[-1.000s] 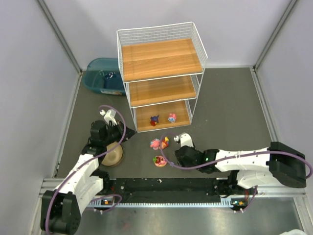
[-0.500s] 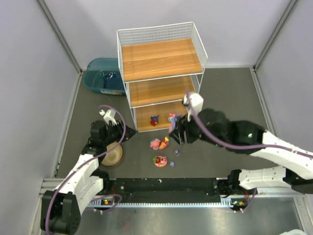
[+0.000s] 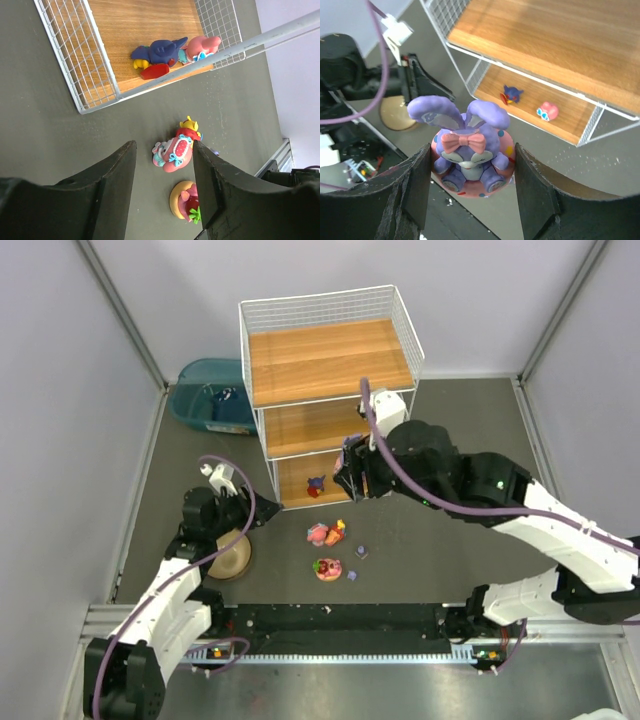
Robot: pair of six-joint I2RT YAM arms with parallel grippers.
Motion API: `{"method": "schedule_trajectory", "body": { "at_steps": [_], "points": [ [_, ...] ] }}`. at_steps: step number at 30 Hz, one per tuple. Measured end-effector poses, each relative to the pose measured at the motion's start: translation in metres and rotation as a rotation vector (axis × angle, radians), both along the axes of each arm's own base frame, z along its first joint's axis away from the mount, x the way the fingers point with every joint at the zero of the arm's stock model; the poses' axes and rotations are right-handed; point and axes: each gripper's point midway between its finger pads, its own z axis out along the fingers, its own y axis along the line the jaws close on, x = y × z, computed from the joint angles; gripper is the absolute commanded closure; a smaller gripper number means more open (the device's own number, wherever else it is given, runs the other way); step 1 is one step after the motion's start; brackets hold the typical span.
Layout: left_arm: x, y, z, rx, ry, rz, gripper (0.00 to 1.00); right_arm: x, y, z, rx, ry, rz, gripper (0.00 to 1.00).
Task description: Place and organize the plastic toys onto the shelf
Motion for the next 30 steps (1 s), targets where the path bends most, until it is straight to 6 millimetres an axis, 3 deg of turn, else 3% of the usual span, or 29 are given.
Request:
{"method": "schedule_trajectory", "body": {
  "at_steps": [6,11,14,22,30],
  "points": [
    [0.0,0.0,0.0,0.0,0.001,-0.001,0.44,0.018,0.001,-0.067,-0.091,0.036,-0.052,1.0],
    [0.0,-0.001,-0.006,0.001,0.024,-0.007,0.44,0.028,0.005,-0.105,-0.097,0.007,-0.073,1.0],
    [0.0,-0.001,-0.008,0.001,0.031,-0.01,0.43,0.038,0.01,-0.103,-0.069,-0.046,-0.092,1.0],
    [-0.002,-0.005,-0.012,-0.006,0.047,-0.033,0.4,0.066,0.027,-0.069,0.062,-0.183,-0.138,1.0],
    [-0.004,-0.007,-0.011,-0.011,0.041,-0.057,0.39,0.098,0.04,-0.08,0.046,-0.224,-0.191,1.0]
  ]
}}
